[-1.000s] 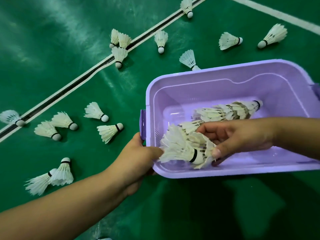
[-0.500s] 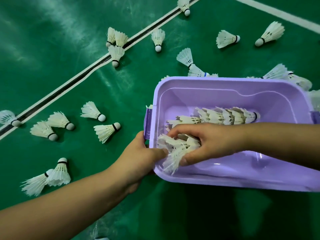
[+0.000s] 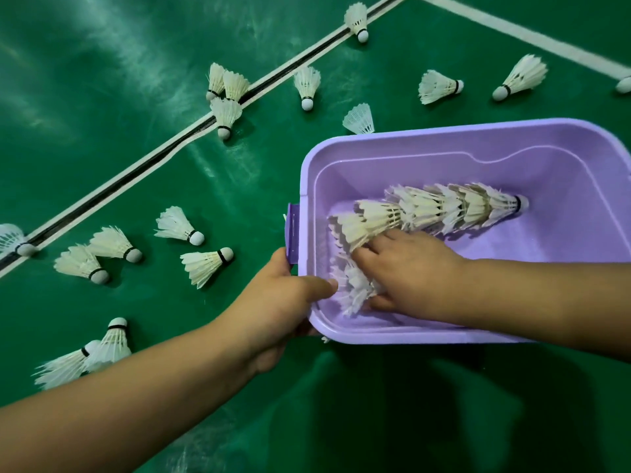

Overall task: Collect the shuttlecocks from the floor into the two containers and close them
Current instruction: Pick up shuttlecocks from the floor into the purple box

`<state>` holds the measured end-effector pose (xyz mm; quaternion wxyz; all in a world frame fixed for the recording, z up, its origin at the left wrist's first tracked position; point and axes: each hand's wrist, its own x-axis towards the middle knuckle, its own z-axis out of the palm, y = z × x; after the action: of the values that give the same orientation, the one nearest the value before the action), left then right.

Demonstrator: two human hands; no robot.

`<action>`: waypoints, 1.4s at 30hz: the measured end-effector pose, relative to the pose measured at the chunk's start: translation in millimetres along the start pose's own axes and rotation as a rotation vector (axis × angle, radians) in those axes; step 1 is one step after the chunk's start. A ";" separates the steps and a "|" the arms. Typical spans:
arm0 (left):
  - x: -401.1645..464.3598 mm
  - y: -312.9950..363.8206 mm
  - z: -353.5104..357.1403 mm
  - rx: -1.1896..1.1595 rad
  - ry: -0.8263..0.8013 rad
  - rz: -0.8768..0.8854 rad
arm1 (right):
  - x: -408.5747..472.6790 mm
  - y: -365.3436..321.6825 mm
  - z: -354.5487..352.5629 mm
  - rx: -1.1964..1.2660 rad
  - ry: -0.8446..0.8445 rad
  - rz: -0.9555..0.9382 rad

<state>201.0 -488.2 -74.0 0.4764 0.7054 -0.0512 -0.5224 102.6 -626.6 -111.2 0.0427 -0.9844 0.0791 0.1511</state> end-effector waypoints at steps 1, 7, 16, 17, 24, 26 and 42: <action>0.6 0.9 1.5 0.001 -0.002 0.000 | 3.5 -1.0 -1.4 -0.032 0.031 0.011; 0.2 5.2 11.7 0.005 -0.065 -0.015 | 7.7 5.0 -7.4 -0.097 0.087 0.118; -3.5 15.7 27.3 0.074 -0.070 -0.011 | -12.8 27.7 -30.6 -0.035 0.071 -0.007; -4.0 20.1 28.1 0.088 -0.071 -0.014 | -17.4 35.5 -40.7 -0.020 0.078 -0.007; 3.9 58.8 -11.6 0.148 0.192 0.076 | -100.4 104.8 -94.2 0.502 1.225 0.109; 14.1 69.7 -17.9 0.158 0.275 0.116 | -107.3 120.9 -55.7 0.478 1.100 0.199; 24.2 67.3 -70.4 0.002 0.472 0.188 | -20.5 149.0 81.7 0.182 0.293 0.346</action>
<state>295.7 -494.9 -41.8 0.5210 0.8004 -0.0046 -0.2966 34.5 -761.4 -191.6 0.0925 -0.9597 0.2653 0.0042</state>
